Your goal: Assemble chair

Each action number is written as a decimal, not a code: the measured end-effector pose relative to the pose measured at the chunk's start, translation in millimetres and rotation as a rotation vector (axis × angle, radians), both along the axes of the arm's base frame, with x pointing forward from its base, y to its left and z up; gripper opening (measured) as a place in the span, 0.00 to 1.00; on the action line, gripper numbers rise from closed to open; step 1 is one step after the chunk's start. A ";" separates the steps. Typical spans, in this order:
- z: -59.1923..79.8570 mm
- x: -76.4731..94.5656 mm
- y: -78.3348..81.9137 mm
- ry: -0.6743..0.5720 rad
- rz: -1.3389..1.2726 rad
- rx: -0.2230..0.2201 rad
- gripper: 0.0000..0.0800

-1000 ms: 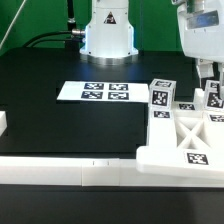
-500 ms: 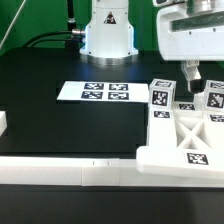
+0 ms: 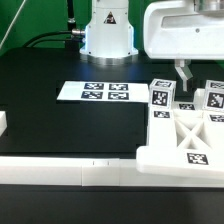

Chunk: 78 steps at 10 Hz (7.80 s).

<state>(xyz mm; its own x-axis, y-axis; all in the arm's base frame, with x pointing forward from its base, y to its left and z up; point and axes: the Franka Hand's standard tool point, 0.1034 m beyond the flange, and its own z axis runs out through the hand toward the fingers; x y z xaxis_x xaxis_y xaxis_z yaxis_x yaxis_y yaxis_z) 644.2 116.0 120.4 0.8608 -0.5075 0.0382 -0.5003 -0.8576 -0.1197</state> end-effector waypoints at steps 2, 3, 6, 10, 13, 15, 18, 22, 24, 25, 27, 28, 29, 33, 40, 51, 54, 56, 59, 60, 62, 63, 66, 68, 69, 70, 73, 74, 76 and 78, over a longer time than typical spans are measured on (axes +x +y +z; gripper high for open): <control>0.2 0.4 0.3 -0.002 0.123 -0.035 0.81; 0.0 0.6 -1.2 -0.008 0.197 -0.043 0.81; -2.4 -0.7 -0.4 -0.012 0.313 -0.053 0.81; -2.9 -0.6 -1.3 -0.011 0.312 -0.053 0.35; -2.9 -0.6 -1.2 -0.010 0.289 -0.051 0.36; -3.1 -0.4 -0.7 -0.012 0.193 -0.039 0.36; -2.9 -0.3 3.2 -0.034 -0.102 -0.010 0.36; -3.4 -1.1 6.1 -0.005 -0.406 0.045 0.36; -3.1 -3.9 7.7 0.029 -0.625 0.094 0.36; -3.0 -3.8 7.9 0.041 -0.719 0.110 0.36; -2.9 -3.2 6.7 0.053 -0.844 0.129 0.36; -3.0 -3.2 6.6 0.053 -0.846 0.129 0.36; -3.8 -3.5 6.6 0.052 -0.830 0.126 0.36; -4.9 -3.7 6.1 0.034 -0.650 0.104 0.80; -0.2 -0.6 6.6 -0.020 0.003 -0.003 0.81; -1.7 -0.4 1.6 -0.069 0.583 -0.097 0.48; -1.7 -0.2 1.4 -0.068 0.559 -0.094 0.35; -1.7 0.4 1.4 -0.075 0.478 -0.087 0.35; -1.2 2.2 1.7 -0.105 0.127 -0.050 0.36; -1.2 2.4 1.6 -0.103 0.090 -0.045 0.36; -1.1 2.4 1.5 -0.095 -0.028 -0.027 0.36; -1.1 2.5 1.5 -0.090 -0.097 -0.015 0.36; -1.0 2.5 1.6 -0.078 -0.258 0.010 0.36; -1.7 1.5 4.8 -0.072 -0.576 0.100 0.36; -1.7 1.1 5.6 -0.050 -0.735 0.143 0.36; -2.0 1.5 2.9 -0.031 -0.856 0.176 0.36; -2.1 1.7 2.3 -0.017 -0.940 0.189 0.36; -2.8 1.2 2.4 -0.019 -0.901 0.182 0.36; -3.4 -0.6 3.9 -0.014 -0.796 0.160 0.76; -4.2 -0.7 3.4 -0.031 -0.651 0.138 0.80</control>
Offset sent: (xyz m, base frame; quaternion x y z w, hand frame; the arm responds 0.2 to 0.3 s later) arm 0.0000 0.0000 0.0000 0.0000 0.0000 -0.1296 0.9916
